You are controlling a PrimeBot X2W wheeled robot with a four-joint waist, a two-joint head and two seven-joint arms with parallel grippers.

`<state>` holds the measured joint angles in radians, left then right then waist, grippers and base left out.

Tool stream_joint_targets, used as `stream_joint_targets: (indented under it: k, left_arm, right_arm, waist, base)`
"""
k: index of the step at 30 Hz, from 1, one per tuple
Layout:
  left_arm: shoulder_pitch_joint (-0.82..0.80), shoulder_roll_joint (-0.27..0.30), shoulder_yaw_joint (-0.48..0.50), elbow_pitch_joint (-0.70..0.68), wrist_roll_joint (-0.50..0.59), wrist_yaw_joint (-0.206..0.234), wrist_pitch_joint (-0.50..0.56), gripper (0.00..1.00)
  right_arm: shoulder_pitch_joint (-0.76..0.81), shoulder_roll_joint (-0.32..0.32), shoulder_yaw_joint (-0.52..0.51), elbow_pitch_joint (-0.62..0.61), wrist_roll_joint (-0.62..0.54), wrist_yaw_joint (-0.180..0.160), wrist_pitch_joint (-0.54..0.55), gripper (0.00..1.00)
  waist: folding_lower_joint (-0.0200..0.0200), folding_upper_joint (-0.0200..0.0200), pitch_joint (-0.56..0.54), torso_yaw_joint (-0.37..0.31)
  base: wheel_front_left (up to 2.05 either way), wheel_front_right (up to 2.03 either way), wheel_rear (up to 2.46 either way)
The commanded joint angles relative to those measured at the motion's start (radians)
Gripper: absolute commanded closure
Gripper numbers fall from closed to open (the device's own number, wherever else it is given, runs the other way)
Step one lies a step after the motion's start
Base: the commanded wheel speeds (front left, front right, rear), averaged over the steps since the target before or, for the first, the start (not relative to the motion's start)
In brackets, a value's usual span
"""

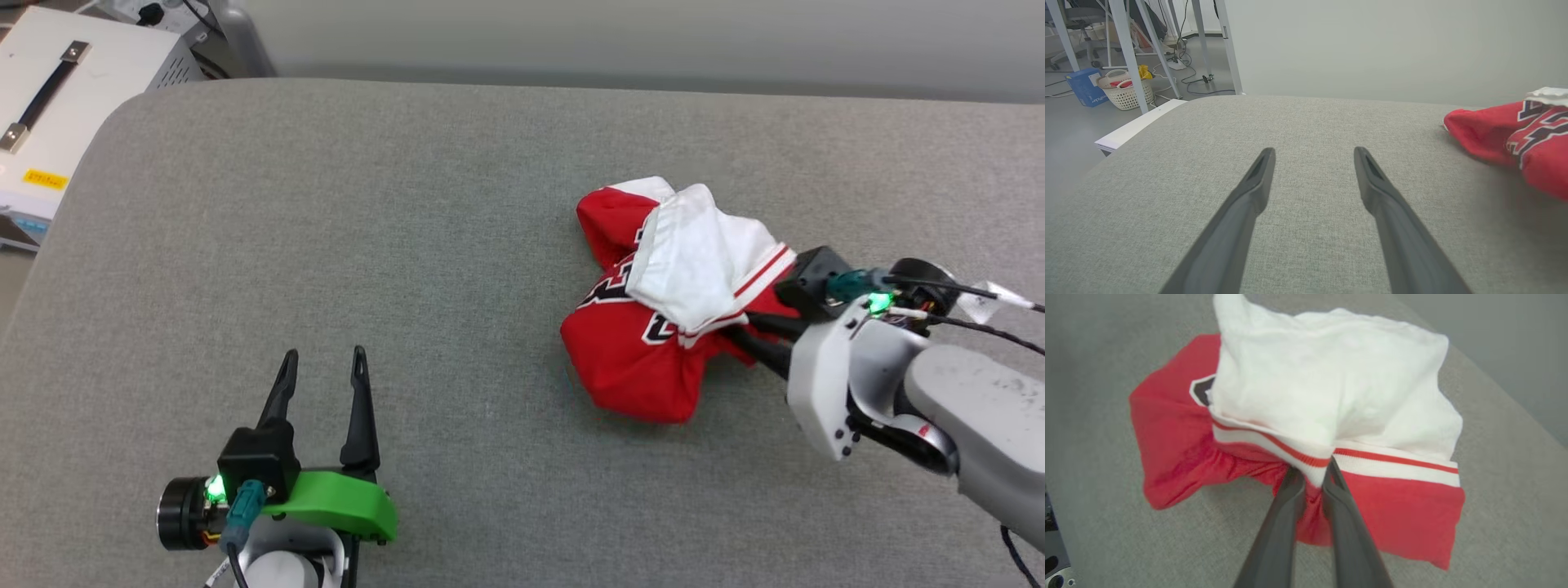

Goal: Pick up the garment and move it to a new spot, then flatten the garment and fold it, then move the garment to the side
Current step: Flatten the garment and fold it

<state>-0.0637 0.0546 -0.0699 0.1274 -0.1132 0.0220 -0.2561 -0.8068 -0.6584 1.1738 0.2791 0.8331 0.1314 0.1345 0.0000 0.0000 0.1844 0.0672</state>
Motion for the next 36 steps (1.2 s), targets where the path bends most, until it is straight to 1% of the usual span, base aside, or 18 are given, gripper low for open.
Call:
stream_joint_targets:
  k: [1, 4, 8, 10, 13, 18, 21, 25, 27, 28, 29, 30, 31, 33, 36]
  left_arm:
    - [0.017, -0.004, 0.003, 0.001, -0.006, 0.004, -0.006, 0.00]
    - [0.034, -0.004, 0.009, -0.001, -0.006, 0.004, -0.006, 0.00]
    - [0.045, -0.004, 0.008, -0.002, -0.005, 0.003, -0.006, 0.00]
    - [0.047, -0.004, 0.006, -0.002, -0.004, 0.003, -0.006, 0.00]
    - [0.048, -0.004, 0.005, -0.001, -0.002, 0.001, -0.006, 0.00]
    - [0.051, -0.004, 0.000, 0.003, 0.000, -0.002, -0.006, 0.00]
    - [0.050, -0.004, -0.005, 0.007, -0.001, -0.003, -0.006, 0.00]
    - [0.054, -0.004, -0.008, 0.012, -0.002, -0.002, -0.006, 0.00]
    - [0.058, -0.004, -0.009, 0.013, -0.003, -0.002, -0.006, 0.00]
    - [0.062, -0.004, -0.008, 0.014, -0.004, -0.001, -0.006, 0.00]
    - [0.065, -0.004, -0.007, 0.014, -0.003, -0.001, -0.006, 0.00]
    - [0.069, -0.004, -0.006, 0.014, -0.002, 0.000, -0.006, 0.00]
    - [0.073, -0.004, -0.005, 0.014, 0.000, -0.001, -0.006, 0.00]
    - [0.080, -0.004, -0.001, 0.014, 0.003, -0.001, -0.006, 0.00]
    - [0.089, -0.004, 0.003, 0.010, 0.006, -0.001, -0.006, 0.00]
  right_arm:
    - [0.027, -0.022, -0.032, -0.015, -0.010, -0.001, -0.030, 1.00]
    - [0.084, -0.072, -0.110, -0.037, -0.029, -0.001, -0.071, 1.00]
    - [0.192, -0.124, -0.209, -0.040, -0.038, -0.001, -0.094, 1.00]
    - [0.249, -0.145, -0.251, -0.028, -0.047, -0.001, -0.097, 1.00]
    - [0.331, -0.158, -0.314, -0.005, -0.040, -0.001, -0.104, 1.00]
    - [0.461, -0.153, -0.417, 0.070, -0.019, -0.001, -0.105, 1.00]
    - [0.526, -0.137, -0.471, 0.132, 0.005, -0.001, -0.111, 1.00]
    - [0.607, -0.092, -0.519, 0.196, 0.047, -0.001, -0.114, 1.00]
    - [0.633, -0.073, -0.541, 0.218, 0.057, -0.001, -0.137, 1.00]
    - [0.641, -0.064, -0.557, 0.228, 0.058, -0.001, -0.164, 1.00]
    - [0.646, -0.052, -0.576, 0.234, 0.062, -0.001, -0.192, 0.82]
    - [0.649, -0.044, -0.593, 0.236, 0.062, -0.001, -0.218, 0.48]
    - [0.650, -0.038, -0.618, 0.237, 0.057, -0.001, -0.256, 0.00]
    - [0.657, -0.029, -0.656, 0.224, 0.043, -0.001, -0.305, 0.00]
    - [0.668, -0.028, -0.724, 0.179, 0.003, -0.001, -0.348, 0.00]
  waist:
    - [0.0000, 0.0000, -0.030, -0.025]
    - [0.0000, 0.0000, -0.045, -0.041]
    - [0.0000, 0.0000, -0.055, -0.058]
    - [0.0000, 0.0000, -0.058, -0.063]
    - [0.0000, 0.0000, -0.061, -0.071]
    - [0.0000, 0.0000, -0.065, -0.074]
    - [0.0000, 0.0000, -0.067, -0.069]
    - [0.0000, 0.0000, -0.073, -0.060]
    - [0.0000, 0.0000, -0.079, -0.056]
    - [0.0000, 0.0000, -0.083, -0.055]
    - [0.0000, 0.0000, -0.087, -0.054]
    - [0.0000, 0.0000, -0.092, -0.054]
    - [0.0000, 0.0000, -0.098, -0.054]
    - [0.0000, 0.0000, -0.108, -0.053]
    - [0.0000, 0.0000, -0.120, -0.054]
  base:
    - [0.00, 0.00, 0.00]
    - [0.00, 0.00, 0.00]
    - [0.00, 0.00, 0.00]
    - [0.00, 0.00, 0.00]
    - [0.00, 0.00, 0.00]
    - [0.00, 0.00, 0.00]
    - [0.00, 0.00, 0.00]
    - [0.00, 0.00, 0.00]
    - [0.00, 0.00, 0.00]
    - [0.00, 0.00, 0.00]
    - [0.00, 0.00, 0.00]
    - [0.00, 0.00, 0.00]
    - [0.00, 0.00, 0.00]
    - [0.00, 0.00, 0.00]
    - [0.00, 0.00, 0.00]
